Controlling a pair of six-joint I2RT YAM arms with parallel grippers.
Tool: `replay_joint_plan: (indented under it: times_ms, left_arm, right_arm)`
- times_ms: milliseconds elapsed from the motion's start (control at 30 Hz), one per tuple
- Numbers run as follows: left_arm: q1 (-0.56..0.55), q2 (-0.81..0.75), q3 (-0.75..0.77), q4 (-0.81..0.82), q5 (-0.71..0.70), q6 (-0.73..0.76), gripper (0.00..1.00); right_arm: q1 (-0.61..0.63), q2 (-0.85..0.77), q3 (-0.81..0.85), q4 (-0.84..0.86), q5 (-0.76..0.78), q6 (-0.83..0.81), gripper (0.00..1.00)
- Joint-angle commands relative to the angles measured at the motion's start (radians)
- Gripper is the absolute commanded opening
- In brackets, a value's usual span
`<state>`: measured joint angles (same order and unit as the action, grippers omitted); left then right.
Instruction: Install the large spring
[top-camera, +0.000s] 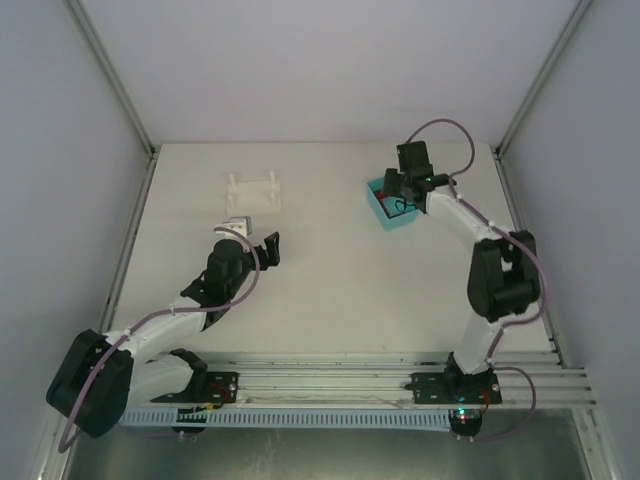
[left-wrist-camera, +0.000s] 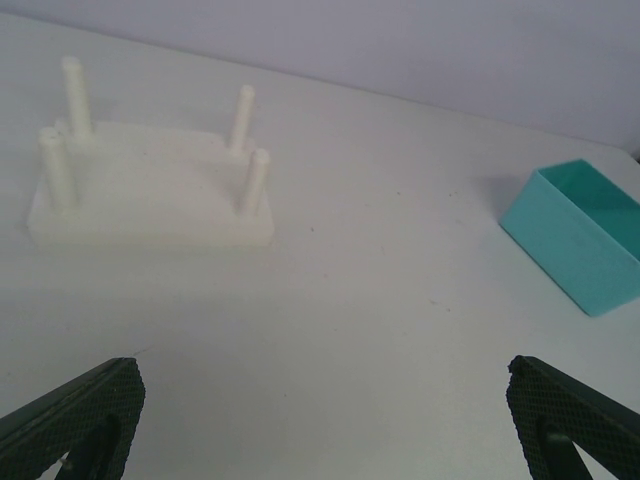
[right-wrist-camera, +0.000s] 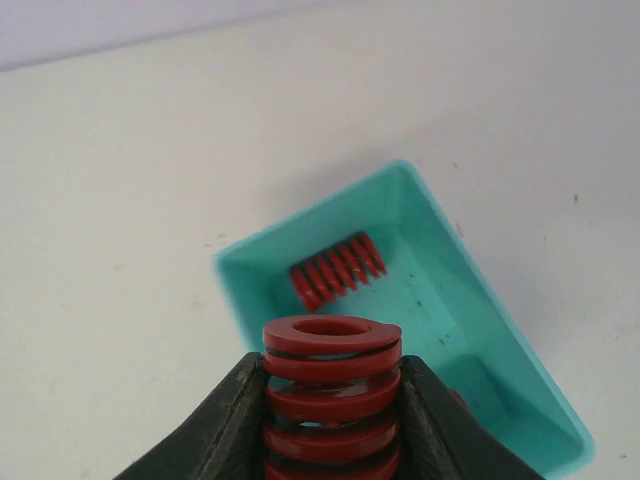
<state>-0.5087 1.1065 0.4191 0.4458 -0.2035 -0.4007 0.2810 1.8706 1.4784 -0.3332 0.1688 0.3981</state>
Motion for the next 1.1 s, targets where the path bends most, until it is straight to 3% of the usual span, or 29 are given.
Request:
replay_joint_plan:
  times_ms: [0,133,300,400,533,733,833,1067]
  left_arm:
    - [-0.003,-0.015,-0.006,0.024,-0.012,-0.013,0.99]
    - [-0.003,-0.027,-0.015,0.047,0.047,0.005,0.95]
    - [-0.004,-0.041,-0.005,0.049,0.139,0.000,0.87]
    - [-0.003,-0.048,0.040,0.002,0.197,-0.025,0.82]
    - [-0.007,-0.063,0.141,-0.103,0.331,-0.034,0.74]
    - [-0.047,-0.069,0.254,-0.277,0.419,-0.024,0.65]
    - [-0.071,-0.073,0.264,-0.302,0.471,-0.024,0.64]
    - [-0.150,-0.005,0.324,-0.373,0.496,0.018,0.68]
  right_arm:
    - [0.066,-0.178,-0.107,0.173,-0.090,-0.211,0.17]
    - [0.158,-0.314,-0.289,0.294,-0.087,-0.343,0.17]
    - [0.225,-0.490,-0.552,0.540,-0.272,-0.391,0.15]
    - [0.303,-0.570,-0.684,0.667,-0.293,-0.472,0.13]
    - [0.400,-0.612,-0.783,0.737,-0.289,-0.595,0.12]
    - [0.500,-0.632,-0.935,0.939,-0.253,-0.726,0.10]
    - [0.527,-0.629,-0.991,1.049,-0.246,-0.760,0.10]
    - [0.558,-0.608,-1.002,1.129,-0.243,-0.763,0.09]
